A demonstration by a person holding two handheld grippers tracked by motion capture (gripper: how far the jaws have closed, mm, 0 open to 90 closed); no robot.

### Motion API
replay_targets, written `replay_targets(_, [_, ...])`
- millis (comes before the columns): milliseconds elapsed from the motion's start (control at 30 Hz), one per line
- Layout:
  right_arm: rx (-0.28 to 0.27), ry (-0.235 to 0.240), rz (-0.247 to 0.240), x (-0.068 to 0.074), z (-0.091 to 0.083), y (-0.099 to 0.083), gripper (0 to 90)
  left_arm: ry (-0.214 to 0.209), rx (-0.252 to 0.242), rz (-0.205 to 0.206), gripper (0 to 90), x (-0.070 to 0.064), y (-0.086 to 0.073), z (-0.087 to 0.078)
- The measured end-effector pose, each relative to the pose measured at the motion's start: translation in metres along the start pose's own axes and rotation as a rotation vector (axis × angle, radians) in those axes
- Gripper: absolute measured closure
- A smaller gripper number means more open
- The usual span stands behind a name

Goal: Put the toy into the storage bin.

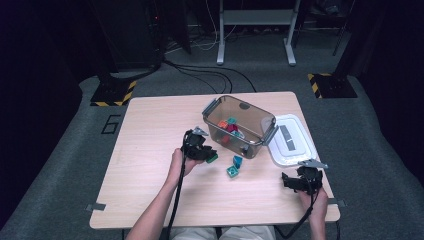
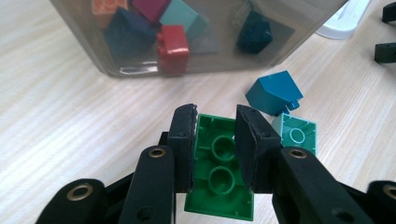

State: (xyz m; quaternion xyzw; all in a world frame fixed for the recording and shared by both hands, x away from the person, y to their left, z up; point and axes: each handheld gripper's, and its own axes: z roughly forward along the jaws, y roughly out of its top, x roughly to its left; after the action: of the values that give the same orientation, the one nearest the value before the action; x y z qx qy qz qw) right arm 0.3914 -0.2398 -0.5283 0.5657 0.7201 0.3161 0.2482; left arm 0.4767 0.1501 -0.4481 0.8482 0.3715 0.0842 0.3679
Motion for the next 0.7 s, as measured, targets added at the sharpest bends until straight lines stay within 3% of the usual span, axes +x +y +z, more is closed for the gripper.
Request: replay_targets(700, [0.000, 0.001, 0.001, 0.000, 0.000, 0.000, 9.7, 0.083, -0.036, 0.039, 68.7, 0.008, 0.025, -0.038])
